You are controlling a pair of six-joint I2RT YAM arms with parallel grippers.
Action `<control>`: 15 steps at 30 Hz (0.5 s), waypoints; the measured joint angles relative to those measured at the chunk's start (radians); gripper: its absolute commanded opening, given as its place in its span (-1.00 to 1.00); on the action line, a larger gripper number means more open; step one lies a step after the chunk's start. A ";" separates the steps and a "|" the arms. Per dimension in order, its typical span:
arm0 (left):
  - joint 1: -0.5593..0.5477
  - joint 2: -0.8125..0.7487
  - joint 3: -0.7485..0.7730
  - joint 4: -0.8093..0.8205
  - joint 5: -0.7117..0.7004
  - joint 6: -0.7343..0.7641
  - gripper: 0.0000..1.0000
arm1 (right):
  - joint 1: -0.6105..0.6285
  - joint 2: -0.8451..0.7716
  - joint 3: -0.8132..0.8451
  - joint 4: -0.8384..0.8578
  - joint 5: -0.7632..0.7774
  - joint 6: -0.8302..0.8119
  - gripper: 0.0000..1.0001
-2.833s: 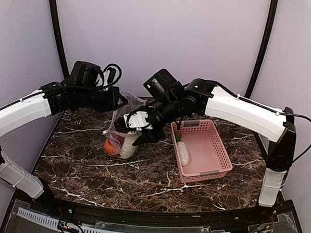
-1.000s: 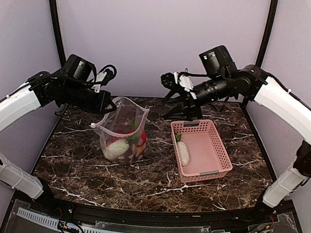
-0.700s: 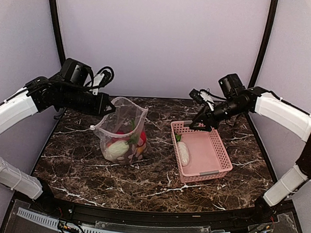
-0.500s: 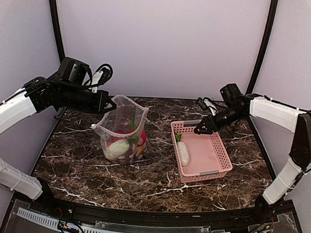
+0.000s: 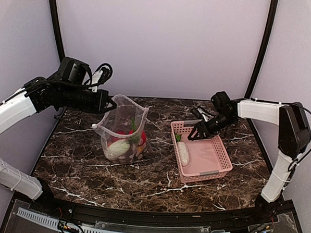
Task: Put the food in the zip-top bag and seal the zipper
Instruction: Pick up the fake vegetable from the bin.
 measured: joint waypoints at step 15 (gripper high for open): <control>0.000 0.000 0.000 0.000 -0.001 -0.002 -0.99 | 0.050 0.202 0.141 -0.052 0.013 0.025 0.20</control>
